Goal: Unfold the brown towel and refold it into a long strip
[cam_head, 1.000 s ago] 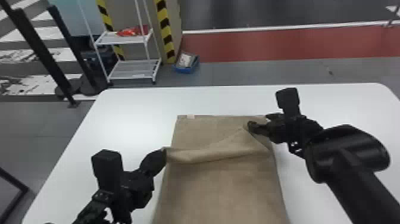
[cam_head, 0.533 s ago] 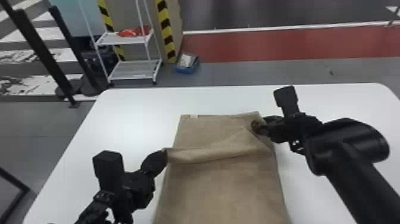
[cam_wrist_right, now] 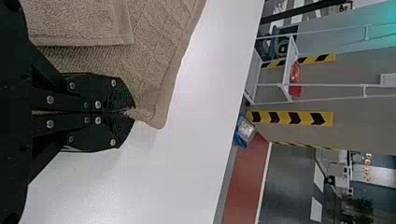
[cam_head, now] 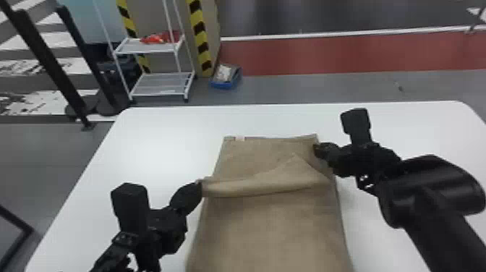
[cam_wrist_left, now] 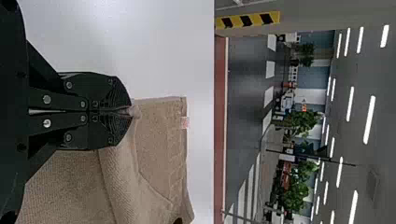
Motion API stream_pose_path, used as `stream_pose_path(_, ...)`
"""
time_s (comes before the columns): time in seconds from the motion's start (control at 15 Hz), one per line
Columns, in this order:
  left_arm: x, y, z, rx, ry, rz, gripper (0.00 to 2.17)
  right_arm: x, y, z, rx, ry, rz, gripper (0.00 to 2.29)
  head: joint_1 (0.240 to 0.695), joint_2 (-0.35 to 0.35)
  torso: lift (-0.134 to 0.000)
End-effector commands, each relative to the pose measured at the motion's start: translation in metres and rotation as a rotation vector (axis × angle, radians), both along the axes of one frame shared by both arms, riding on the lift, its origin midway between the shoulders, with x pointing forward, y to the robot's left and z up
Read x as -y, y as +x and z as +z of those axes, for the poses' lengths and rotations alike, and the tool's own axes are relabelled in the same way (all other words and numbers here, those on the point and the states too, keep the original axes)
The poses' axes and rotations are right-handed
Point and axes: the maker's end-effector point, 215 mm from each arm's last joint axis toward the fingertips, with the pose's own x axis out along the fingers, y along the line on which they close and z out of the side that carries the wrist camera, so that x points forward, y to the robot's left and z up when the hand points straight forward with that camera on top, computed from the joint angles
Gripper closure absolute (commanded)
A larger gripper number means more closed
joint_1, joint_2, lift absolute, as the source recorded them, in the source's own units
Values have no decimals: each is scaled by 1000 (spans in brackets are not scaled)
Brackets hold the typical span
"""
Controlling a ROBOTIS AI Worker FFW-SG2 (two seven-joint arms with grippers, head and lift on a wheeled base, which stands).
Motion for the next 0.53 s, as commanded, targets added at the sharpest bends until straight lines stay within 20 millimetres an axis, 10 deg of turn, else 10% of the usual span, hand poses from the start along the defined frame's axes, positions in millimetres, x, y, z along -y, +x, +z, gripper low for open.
stream_pose_path(0.0, -3, -1, 3, 4, 3, 4, 1436, 31, -1, 22, 52, 10, -49, 1656, 695, 130, -123)
stream_pose_path(0.47, -5, 1, 7, 13, 8, 11, 1436, 207, -43, 25, 35, -44, -261, 1656, 695, -15, -123)
